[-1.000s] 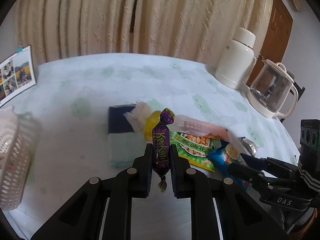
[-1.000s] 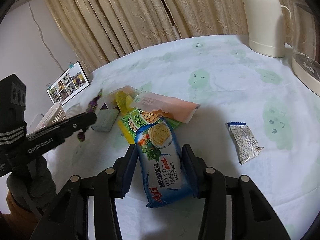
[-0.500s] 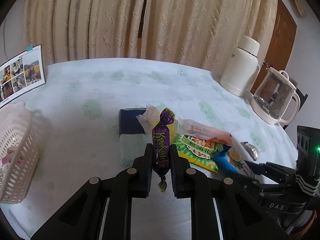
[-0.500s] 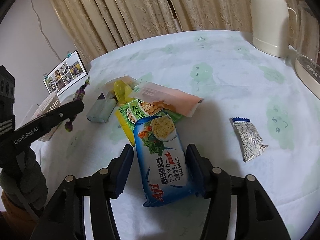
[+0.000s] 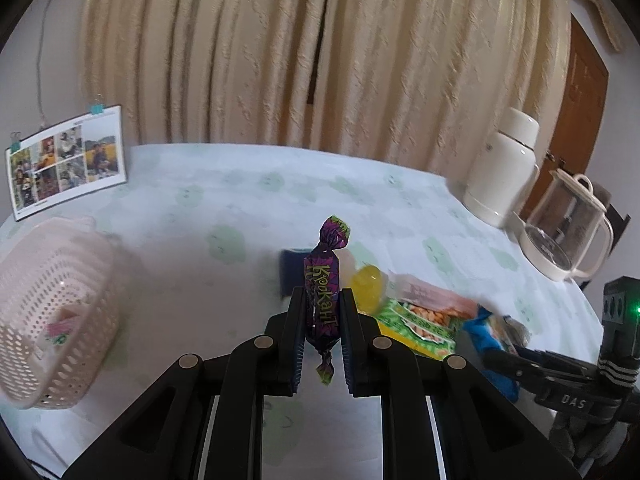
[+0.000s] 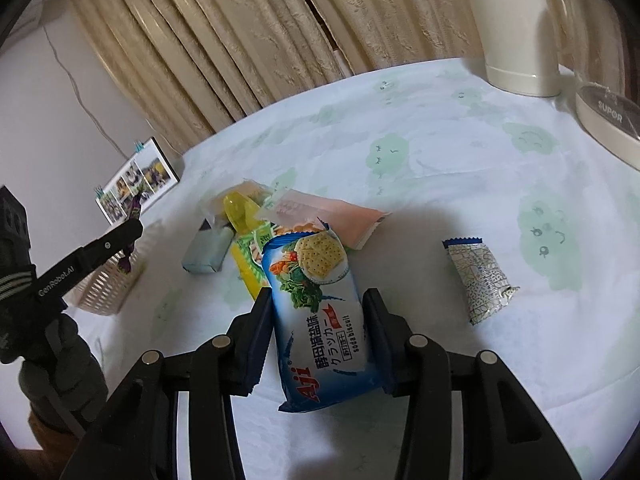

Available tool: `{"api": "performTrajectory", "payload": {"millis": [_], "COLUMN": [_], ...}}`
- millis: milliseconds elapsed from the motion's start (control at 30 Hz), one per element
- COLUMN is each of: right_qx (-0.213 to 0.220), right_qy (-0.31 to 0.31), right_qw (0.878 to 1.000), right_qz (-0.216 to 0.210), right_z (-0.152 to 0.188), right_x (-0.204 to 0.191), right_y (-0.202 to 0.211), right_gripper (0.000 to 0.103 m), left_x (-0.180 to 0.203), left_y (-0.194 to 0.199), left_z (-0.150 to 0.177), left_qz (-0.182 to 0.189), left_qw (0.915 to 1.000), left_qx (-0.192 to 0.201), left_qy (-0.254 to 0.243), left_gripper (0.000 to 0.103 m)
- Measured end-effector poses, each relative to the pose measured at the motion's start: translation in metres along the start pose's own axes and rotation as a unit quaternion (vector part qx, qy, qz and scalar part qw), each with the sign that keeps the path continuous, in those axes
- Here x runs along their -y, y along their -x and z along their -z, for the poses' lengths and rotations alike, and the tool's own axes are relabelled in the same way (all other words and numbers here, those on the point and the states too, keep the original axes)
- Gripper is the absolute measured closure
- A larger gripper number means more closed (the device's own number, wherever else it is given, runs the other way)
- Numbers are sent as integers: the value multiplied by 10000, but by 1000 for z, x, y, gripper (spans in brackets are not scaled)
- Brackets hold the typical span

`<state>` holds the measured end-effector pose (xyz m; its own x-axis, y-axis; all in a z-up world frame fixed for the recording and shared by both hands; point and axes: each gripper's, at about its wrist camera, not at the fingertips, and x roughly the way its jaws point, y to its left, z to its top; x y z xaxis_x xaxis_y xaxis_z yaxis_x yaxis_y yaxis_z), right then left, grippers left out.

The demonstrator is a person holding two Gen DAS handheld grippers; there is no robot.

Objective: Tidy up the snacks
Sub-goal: 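Carry the purple candy to the pink basket and release it with the left gripper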

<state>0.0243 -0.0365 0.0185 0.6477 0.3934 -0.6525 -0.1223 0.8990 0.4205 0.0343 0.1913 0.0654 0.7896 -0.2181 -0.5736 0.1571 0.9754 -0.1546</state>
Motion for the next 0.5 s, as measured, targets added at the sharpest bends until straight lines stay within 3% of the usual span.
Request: {"api": "performTrajectory", "payload": {"millis": [267, 500], "right_qx": [75, 91], "right_qy": [-110, -107], "right_qw": [9994, 9994], "right_qz": [-316, -322], "right_z": [-2, -1], "right_x": [3, 3], "right_y": [3, 3], "right_gripper": [61, 61], "left_x": [-22, -57], "left_y": [20, 32], "left_z": [-6, -9], "left_qz": [-587, -1335], "left_qw": [9970, 9873], "left_qx": [469, 675], "left_qy": [187, 528], "left_gripper": [87, 87]}}
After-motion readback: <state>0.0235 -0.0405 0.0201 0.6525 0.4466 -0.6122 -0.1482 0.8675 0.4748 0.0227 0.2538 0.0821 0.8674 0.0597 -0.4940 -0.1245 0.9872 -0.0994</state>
